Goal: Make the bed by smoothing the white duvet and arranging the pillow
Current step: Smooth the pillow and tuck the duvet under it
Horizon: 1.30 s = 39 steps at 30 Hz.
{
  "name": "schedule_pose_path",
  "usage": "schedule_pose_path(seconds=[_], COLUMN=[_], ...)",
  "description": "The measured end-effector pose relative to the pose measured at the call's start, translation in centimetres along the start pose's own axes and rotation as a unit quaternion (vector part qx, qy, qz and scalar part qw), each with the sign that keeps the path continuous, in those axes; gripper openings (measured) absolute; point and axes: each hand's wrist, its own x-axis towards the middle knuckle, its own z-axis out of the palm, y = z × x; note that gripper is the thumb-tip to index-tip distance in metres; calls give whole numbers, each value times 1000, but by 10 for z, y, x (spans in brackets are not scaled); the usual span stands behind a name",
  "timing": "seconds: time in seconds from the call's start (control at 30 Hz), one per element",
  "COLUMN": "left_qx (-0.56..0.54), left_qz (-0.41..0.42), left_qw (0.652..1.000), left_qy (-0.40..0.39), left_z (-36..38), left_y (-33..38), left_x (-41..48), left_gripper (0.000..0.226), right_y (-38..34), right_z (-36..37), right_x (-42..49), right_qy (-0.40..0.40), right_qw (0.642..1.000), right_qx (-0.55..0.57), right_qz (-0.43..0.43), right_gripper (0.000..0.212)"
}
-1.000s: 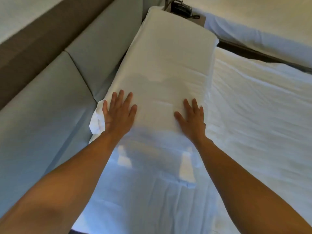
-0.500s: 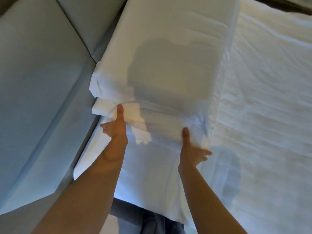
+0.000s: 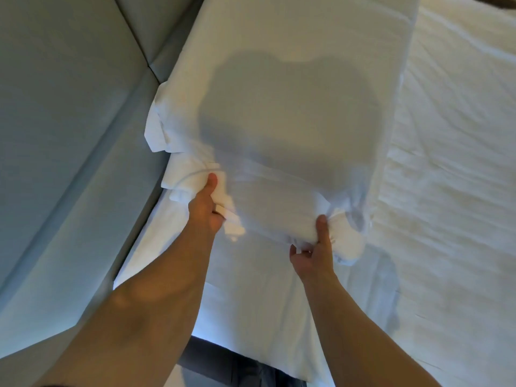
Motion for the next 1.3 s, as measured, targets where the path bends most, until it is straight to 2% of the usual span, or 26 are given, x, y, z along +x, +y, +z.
schedule_pose_path(seconds=[0.03,0.13,0.17,0.3,0.37,0.5,0.57,0.6,0.67,0.7,0.73,0.8,0.87,0.9,0.97,1.0,1.07,1.13,1.17,1.2,1.3], left_qx=[-19,-42,-42,-46,-16,54,63,75,137,183,210,189,167,151,103,99,97,77,59,41,-5], left_qz=[8,37,49,132,156,147,142,144,155,172,201,261,298,295,241,204,135,85,69,58,55], left_qw=[1000,998,998,989,987,987,987,986,977,963,947,936,937,943,965,974,986,993,996,997,998], left_qy=[5,-2,-15,-44,-38,43,49,44,49,95,137,139,68,40,1,-6,11,24,23,23,36], left_z=[5,24,26,24,16,6,2,-2,-11,-14,-17,-9,14,31,65,81,106,120,125,128,140], left_y=[1,12,17,50,50,24,22,22,20,21,24,36,55,67,95,107,122,127,127,126,125], left_x=[-4,-35,-39,-42,-36,-22,-24,-28,-45,-59,-74,-105,-131,-142,-149,-147,-138,-132,-127,-123,-111], left_gripper=[82,44,39,51,50,40,31,32,52,68,75,47,33,30,36,53,95,126,130,127,106], right_y=[-2,-8,-8,5,13,23,24,21,11,4,-7,-32,-66,-85,-124,-143,-169,-178,-178,-177,-177], right_z=[2,10,12,23,22,6,-2,-5,-16,-26,-38,-60,-65,-55,-12,16,73,119,136,149,174], right_x=[0,-6,-9,-34,-34,-15,-11,-15,-28,-34,-38,-47,-54,-58,-62,-63,-62,-63,-59,-52,-41], right_qy=[2,4,3,-51,-43,25,9,-13,-45,-38,-15,62,139,143,63,-2,-110,-161,-172,-176,-193], right_qw=[1000,999,999,996,997,998,995,992,982,975,968,944,895,880,892,904,904,890,888,887,881], right_qx=[14,37,44,72,63,-46,-95,-123,-181,-211,-245,-323,-396,-401,-347,-326,-340,-381,-385,-384,-366], right_qz=[10,15,7,-17,-18,-23,-18,-6,31,49,52,-14,-149,-210,-281,-277,-237,-191,-183,-187,-229], right_gripper=[63,59,59,49,51,76,100,100,74,63,56,55,63,60,48,48,68,99,108,109,90])
